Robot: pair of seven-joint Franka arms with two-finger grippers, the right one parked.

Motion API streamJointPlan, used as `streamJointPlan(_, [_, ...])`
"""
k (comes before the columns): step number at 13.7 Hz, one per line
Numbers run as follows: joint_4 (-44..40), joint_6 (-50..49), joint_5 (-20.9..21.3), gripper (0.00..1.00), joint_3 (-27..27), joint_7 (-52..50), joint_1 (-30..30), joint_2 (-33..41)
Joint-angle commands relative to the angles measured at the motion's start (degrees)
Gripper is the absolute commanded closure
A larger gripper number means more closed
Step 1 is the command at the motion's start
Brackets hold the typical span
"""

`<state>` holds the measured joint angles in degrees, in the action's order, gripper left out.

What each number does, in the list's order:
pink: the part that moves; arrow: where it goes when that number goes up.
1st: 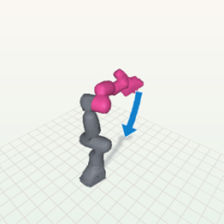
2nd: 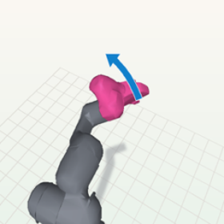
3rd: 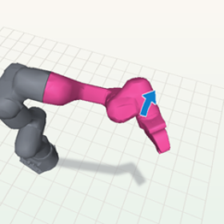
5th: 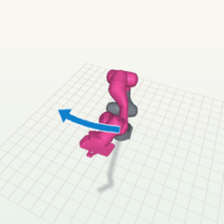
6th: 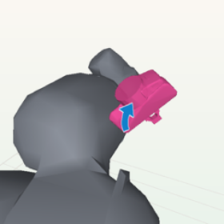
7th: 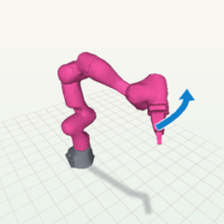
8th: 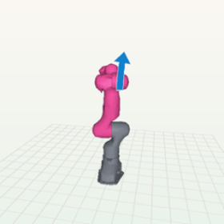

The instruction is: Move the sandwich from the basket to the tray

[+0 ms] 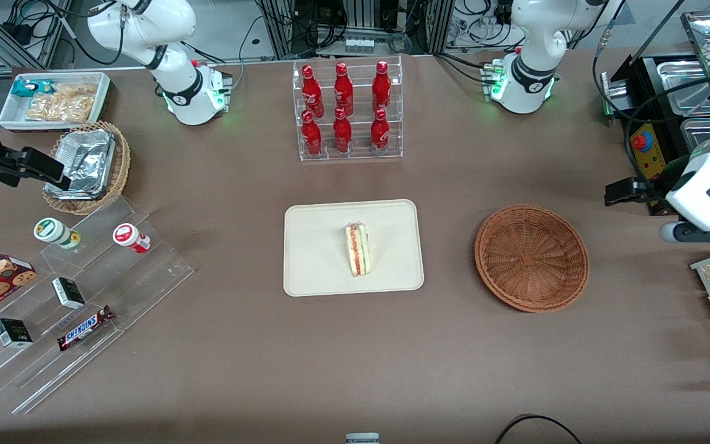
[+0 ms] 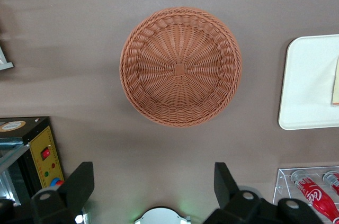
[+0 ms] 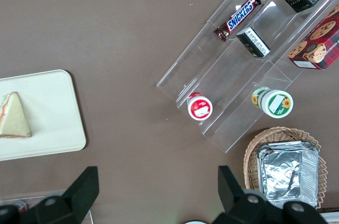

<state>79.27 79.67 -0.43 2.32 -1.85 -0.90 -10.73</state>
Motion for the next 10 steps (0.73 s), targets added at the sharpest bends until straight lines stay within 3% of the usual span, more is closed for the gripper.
streamJointPlan(1, [4.4, -0.1, 1.5, 0.0, 0.5, 0.8, 0.5, 5.9])
streamJointPlan(7, [18.6, 6.4, 1.5, 0.0, 0.5, 0.6, 0.5, 16.7])
streamJointPlan(10, [19.2, 7.2, 1.4, 0.0, 0.5, 0.4, 0.5, 16.9])
